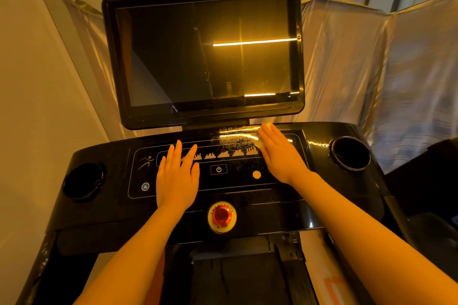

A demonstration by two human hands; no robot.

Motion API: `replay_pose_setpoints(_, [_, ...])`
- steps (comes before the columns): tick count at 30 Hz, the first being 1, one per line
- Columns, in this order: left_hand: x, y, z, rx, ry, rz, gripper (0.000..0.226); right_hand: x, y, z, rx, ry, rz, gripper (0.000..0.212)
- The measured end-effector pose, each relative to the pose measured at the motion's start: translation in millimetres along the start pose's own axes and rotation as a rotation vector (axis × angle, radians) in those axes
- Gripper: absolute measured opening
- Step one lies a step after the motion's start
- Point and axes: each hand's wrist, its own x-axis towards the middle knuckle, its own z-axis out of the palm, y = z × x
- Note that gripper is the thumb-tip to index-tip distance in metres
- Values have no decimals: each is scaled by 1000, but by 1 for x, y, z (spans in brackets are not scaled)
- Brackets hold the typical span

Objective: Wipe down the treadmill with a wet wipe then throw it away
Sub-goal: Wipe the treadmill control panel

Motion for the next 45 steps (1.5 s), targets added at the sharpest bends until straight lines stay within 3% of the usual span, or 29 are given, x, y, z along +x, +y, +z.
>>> replay_pose_setpoints(13, [-1, 1, 0, 33, -18, 7, 51, -89, -19, 38, 49, -5, -150, 48])
replay_pose_setpoints(17, [-1, 1, 0, 22, -11, 3, 50, -106, -42, 47, 8, 130, -130, 49])
replay_pose_setpoints(27, [0, -2, 1, 19, 3, 12, 50, -129, -85, 80, -57, 180, -32, 66])
replay_pose_setpoints(31, [0, -2, 1, 5, 2, 14, 50, -141, -85, 88, -70, 236, 9, 59])
replay_pose_setpoints(39, [-2, -1, 0, -5, 18, 23, 49, -156, -70, 90, -121, 139, 120, 57])
replay_pose_setpoints(45, [-1, -2, 2, 10, 26, 29, 49, -157, -102, 82, -120, 128, 4, 57])
